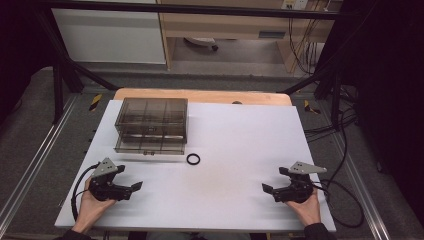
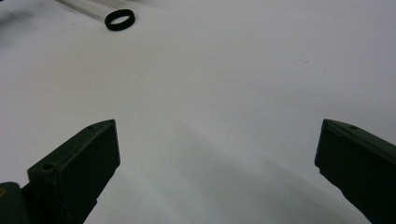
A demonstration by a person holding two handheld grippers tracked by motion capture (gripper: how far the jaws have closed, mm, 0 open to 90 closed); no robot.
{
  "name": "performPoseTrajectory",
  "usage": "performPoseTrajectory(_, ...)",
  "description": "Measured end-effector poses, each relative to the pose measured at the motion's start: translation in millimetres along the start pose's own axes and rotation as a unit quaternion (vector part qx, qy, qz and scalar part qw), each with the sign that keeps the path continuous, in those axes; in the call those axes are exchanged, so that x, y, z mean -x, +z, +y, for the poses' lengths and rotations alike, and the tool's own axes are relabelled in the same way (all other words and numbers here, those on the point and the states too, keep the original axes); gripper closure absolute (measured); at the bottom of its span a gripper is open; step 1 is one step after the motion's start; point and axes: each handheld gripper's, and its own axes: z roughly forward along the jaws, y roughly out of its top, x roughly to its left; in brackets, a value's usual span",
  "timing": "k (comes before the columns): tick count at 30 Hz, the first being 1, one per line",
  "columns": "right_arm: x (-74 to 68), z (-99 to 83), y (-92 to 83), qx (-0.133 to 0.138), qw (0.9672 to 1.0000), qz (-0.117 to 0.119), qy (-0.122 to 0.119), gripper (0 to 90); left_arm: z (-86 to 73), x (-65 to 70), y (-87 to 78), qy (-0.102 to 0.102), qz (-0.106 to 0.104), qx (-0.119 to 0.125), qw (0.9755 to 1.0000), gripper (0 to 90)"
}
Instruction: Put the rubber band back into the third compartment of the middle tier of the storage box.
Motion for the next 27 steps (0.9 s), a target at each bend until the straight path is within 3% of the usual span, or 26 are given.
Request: performPoseTrajectory(27, -11.0, 6.0, 11.5, -0.014, 0.9998, 0.013, -0.005, 0.6, -2.5, -0.9, -0.7, -0.005, 0.0, 0.0, 1.0, 5.8)
